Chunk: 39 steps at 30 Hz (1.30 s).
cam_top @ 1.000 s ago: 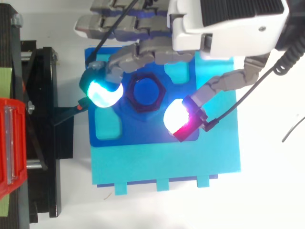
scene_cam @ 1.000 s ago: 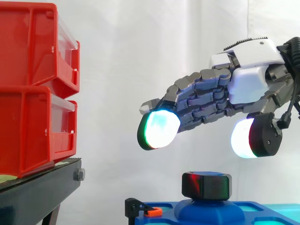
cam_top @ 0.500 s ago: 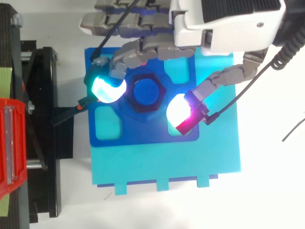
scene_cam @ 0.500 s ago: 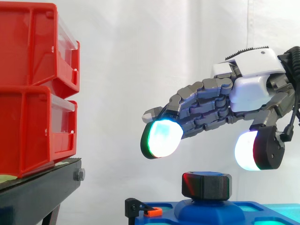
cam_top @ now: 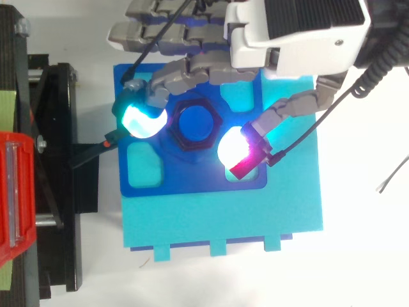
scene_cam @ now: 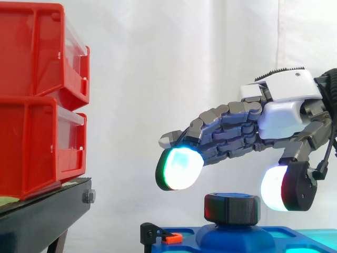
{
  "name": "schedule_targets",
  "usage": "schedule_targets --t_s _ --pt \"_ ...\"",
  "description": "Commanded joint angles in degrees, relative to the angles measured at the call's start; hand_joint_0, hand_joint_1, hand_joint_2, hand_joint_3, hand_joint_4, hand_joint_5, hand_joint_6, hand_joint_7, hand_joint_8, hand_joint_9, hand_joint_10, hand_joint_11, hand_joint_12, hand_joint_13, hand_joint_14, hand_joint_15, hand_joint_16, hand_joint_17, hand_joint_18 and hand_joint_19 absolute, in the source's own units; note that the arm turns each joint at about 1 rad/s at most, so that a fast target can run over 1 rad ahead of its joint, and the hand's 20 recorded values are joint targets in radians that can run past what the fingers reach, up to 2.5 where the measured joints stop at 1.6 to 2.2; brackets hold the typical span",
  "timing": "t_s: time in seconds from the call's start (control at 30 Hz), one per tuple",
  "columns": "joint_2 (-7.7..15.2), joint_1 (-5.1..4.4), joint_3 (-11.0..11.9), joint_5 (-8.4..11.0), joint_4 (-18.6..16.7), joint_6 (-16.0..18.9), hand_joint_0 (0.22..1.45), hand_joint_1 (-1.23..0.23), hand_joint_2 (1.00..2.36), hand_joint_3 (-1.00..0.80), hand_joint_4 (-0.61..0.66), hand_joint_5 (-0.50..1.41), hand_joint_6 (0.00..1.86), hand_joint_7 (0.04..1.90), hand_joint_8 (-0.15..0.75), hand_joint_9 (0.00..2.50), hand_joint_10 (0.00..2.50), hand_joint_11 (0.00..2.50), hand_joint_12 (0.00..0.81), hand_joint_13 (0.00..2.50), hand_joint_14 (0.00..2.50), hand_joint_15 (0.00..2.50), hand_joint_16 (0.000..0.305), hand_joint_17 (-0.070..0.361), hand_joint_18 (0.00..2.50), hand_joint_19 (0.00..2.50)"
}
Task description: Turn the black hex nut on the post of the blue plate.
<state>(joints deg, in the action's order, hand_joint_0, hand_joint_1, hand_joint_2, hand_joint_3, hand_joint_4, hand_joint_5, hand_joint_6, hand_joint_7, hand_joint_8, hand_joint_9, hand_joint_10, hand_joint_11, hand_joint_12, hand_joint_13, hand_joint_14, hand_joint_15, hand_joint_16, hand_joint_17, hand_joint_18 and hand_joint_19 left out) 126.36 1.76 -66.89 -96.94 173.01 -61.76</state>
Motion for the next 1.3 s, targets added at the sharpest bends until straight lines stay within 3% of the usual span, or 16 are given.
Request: schedule_targets --t_s 0.0,0.47,0.73,1.27 --pt "0.0 0.00 -0.1 0.00 -0.3 0.0 0.44 -0.98 1.00 -0.50 -0.08 -0.30 0.50 0.64 0.091 0.00 0.00 0.00 0.284 0.00 0.00 0.00 0.044 0.099 0.00 0.00" --pt "-0.1 0.00 -0.2 0.00 -0.1 -0.1 0.42 -0.98 1.00 -0.50 -0.07 -0.30 0.50 0.64 0.100 0.00 0.00 0.00 0.293 0.00 0.00 0.00 0.045 0.102 0.00 0.00" --pt "0.0 0.09 -2.8 0.09 -3.6 0.0 0.42 -0.98 1.00 -0.50 -0.07 -0.30 0.50 0.64 0.100 0.00 0.00 0.00 0.294 0.00 0.00 0.00 0.045 0.101 0.00 0.00" --pt "0.0 0.62 -2.8 -0.27 -3.9 -0.1 0.45 -0.95 1.00 -0.50 -0.05 -0.30 0.50 0.64 0.098 0.00 0.00 0.00 0.283 0.00 0.00 0.00 0.043 0.097 0.00 0.00"
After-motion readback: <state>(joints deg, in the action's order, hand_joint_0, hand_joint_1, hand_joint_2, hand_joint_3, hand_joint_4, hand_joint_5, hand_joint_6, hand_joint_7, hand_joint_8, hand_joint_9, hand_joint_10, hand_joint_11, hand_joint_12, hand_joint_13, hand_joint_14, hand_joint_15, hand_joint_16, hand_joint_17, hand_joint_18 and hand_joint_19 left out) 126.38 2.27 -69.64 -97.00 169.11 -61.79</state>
